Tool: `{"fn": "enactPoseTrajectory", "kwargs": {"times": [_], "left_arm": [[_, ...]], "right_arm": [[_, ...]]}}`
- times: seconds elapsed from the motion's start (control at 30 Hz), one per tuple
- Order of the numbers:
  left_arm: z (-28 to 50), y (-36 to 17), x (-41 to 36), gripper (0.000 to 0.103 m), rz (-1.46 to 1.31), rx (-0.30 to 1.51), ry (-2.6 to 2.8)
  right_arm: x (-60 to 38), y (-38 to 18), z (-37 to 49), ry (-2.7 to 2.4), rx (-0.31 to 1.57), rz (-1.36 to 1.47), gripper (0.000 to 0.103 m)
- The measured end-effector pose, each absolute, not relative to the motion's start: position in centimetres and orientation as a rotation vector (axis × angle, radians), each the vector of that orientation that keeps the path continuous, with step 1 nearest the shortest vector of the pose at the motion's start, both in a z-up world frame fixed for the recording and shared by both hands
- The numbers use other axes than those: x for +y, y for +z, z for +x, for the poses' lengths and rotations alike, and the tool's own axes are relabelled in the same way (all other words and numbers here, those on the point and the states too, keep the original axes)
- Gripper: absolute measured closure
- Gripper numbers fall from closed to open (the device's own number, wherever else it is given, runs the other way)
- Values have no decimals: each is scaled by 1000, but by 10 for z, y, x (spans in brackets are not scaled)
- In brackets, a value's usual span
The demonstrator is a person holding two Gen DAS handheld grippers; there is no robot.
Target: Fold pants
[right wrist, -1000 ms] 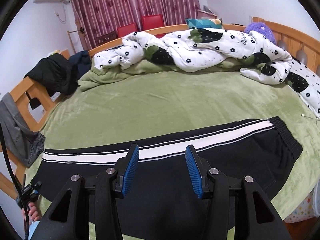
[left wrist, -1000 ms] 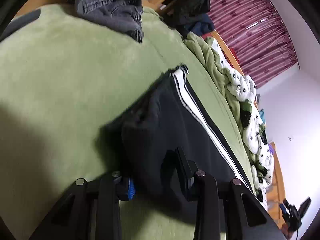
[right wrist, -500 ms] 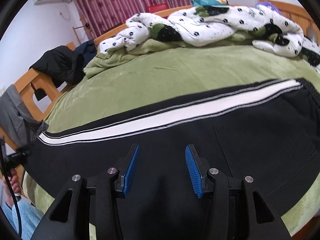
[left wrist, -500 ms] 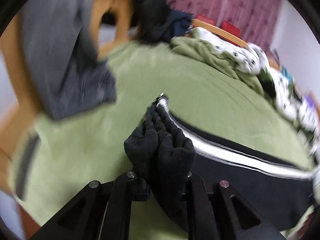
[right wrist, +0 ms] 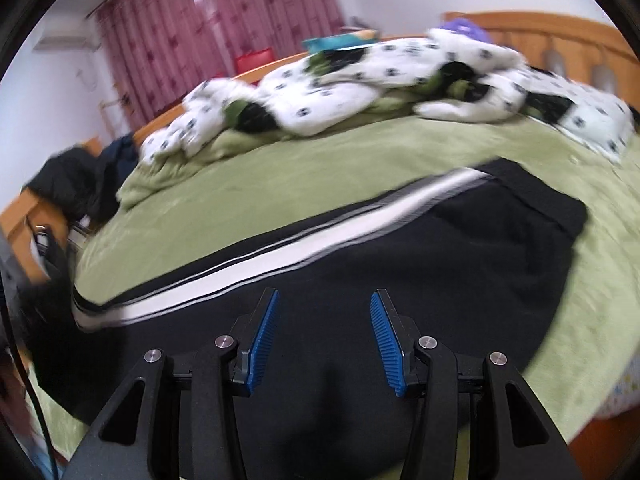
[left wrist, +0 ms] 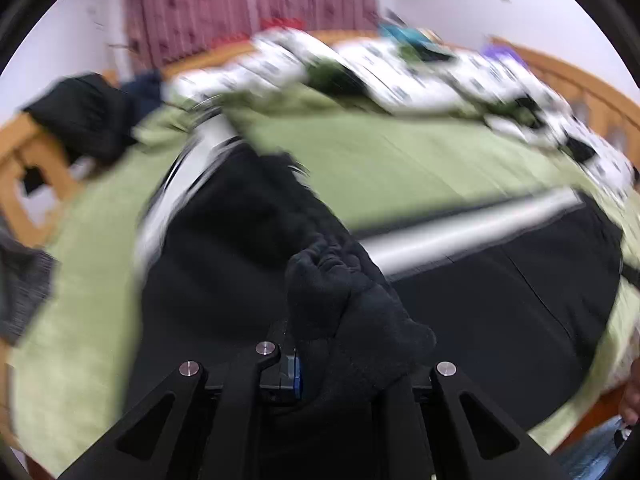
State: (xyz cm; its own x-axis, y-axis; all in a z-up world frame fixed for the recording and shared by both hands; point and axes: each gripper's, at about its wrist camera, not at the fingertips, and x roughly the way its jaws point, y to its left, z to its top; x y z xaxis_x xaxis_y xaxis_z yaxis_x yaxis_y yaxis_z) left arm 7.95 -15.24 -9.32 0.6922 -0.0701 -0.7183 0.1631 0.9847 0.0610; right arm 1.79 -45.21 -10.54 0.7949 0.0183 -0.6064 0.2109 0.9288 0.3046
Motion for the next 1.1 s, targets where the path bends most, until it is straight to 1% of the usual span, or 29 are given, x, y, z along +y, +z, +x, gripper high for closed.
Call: {"fn": "enactPoseTrajectory", "kwargs": {"times": [0.1, 0.13, 0.2, 0.23, 0.3, 0.33, 0.37, 0.43, 0.5, 0.53, 0.57, 0.6, 0.7, 0.8, 0.83, 0.87, 0.9, 0.97, 1.1], "left_arm": [[62, -142, -202, 92, 100, 883, -232], [57, -153, -210, 92, 124, 880, -200], [41, -161, -226, 92, 229, 784, -130], [36, -162, -229, 91, 267, 768, -135], [33, -155, -220, 81, 256, 792, -191], [29, -147, -210, 70, 216, 814, -234], [27, -140, -201, 54, 184, 827, -264], [14, -122, -173, 38, 106, 825, -310], [-4, -109, -143, 36, 43, 789, -319], [-11, -104, -128, 34, 16, 777, -314], [-20, -100, -109, 30, -13, 766, -301], [-27, -98, -88, 28, -41, 760, -270], [-41, -102, -32, 28, -112, 774, -175], [-43, -118, 14, 28, -199, 824, -95], [-47, -124, 29, 28, -241, 835, -76], [-46, -128, 37, 28, -270, 842, -66], [-44, -132, 45, 28, -299, 852, -56], [-35, -135, 53, 28, -342, 854, -63], [-10, -135, 47, 28, -354, 836, -102]], "right_arm": [[-472, -108, 10, -114, 643, 444, 55], [-475, -109, 10, -121, 641, 455, 55], [-476, -111, 10, -118, 648, 460, 55], [-474, -113, 13, -108, 657, 458, 55], [-467, -116, 15, -89, 671, 448, 55], [-461, -116, 19, -68, 679, 440, 55], [-453, -115, 22, -38, 687, 429, 55], [-435, -112, 26, 19, 696, 408, 55], [-413, -111, 30, 82, 705, 390, 55], [-400, -110, 34, 122, 716, 387, 55], [-389, -111, 37, 156, 730, 387, 55], [-377, -113, 41, 193, 747, 386, 55], [-340, -128, 55, 273, 830, 363, 55], [-313, -149, 63, 305, 910, 340, 56], [-302, -158, 65, 297, 946, 312, 57], [-291, -167, 64, 290, 984, 261, 68], [-283, -172, 64, 271, 1006, 199, 70], [-272, -173, 56, 244, 971, 95, 71], [-273, -173, 42, 234, 957, 108, 71]]}}
